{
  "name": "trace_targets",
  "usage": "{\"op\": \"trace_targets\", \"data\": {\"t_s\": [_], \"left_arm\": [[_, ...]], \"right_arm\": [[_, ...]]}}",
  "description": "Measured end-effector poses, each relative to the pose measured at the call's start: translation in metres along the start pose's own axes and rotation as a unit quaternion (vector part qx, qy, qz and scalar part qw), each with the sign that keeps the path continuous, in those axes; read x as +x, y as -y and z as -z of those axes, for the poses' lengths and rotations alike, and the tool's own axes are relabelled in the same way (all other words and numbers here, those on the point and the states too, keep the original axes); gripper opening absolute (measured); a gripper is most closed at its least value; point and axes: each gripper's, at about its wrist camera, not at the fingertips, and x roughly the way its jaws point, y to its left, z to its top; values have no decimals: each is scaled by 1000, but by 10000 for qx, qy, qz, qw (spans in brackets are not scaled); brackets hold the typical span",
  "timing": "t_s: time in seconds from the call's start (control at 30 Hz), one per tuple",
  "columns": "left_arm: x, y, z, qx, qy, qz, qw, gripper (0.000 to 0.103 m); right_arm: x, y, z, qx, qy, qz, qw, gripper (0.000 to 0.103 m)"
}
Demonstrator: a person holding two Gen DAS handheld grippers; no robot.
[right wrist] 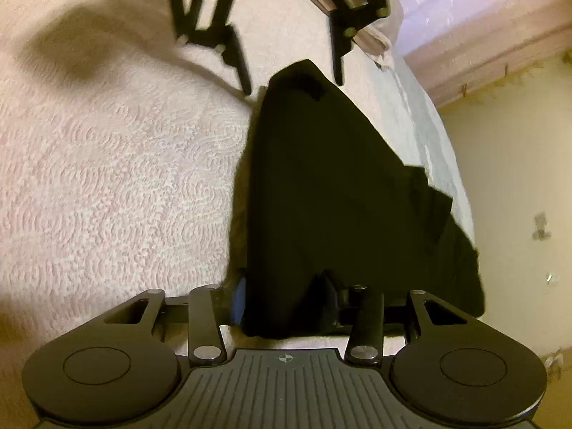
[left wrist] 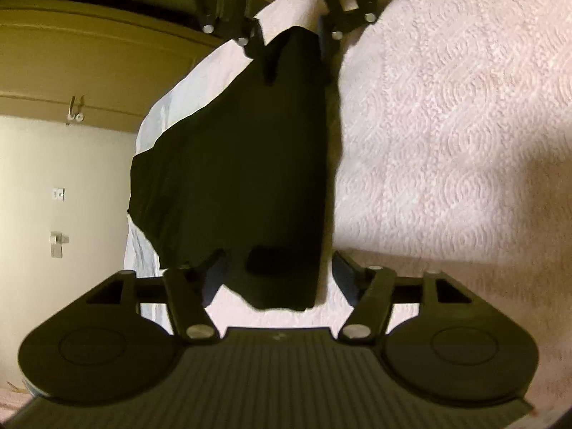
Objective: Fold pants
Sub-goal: 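Grasp the trousers with the right gripper while the left gripper grasps and lifts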
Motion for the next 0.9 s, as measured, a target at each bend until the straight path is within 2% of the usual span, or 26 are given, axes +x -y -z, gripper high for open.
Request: {"op": "trace_targets", "data": {"t_s": [0.13, 0.2, 0.23, 0.3, 0.4, 0.47, 0.53, 0.67, 0.8, 0.9], "left_arm": [[32, -3, 0, 157, -286, -98, 9994, 56], [41, -8, 1, 138, -353, -108, 9992, 45], [42, -10, 0, 157, -356, -43, 9992, 42], [46, -13, -1, 219, -353, 37, 9991, 29], [42, -19, 0, 59, -372, 98, 9992, 19], [37, -27, 0, -79, -379, 167, 9991, 15], [35, -37, -2, -178, -372, 256, 9988, 13], [21, -53, -2, -404, -388, 350, 9978, 11], [-8, -68, -8, -671, -408, 418, 9960, 9], [-38, -80, -18, -926, -449, 489, 9935, 9]], "right_arm": [[-8, 12, 1, 235, 75, 43, 9997, 17], [-13, 19, 1, 354, 125, 51, 9993, 16], [-14, 20, 0, 305, 132, 64, 9994, 16], [-15, 15, 0, 126, 116, 82, 9998, 16], [-15, 5, 1, -216, 150, 162, 9995, 17], [-12, 9, 0, -49, 89, 48, 9999, 17], [-18, 19, -3, 250, 66, -87, 9996, 12], [-45, 37, -14, 489, 181, -372, 9979, 10], [-83, 56, -22, 732, 233, -628, 9951, 10], [-116, 63, -26, 677, 320, -934, 9928, 9]]}}
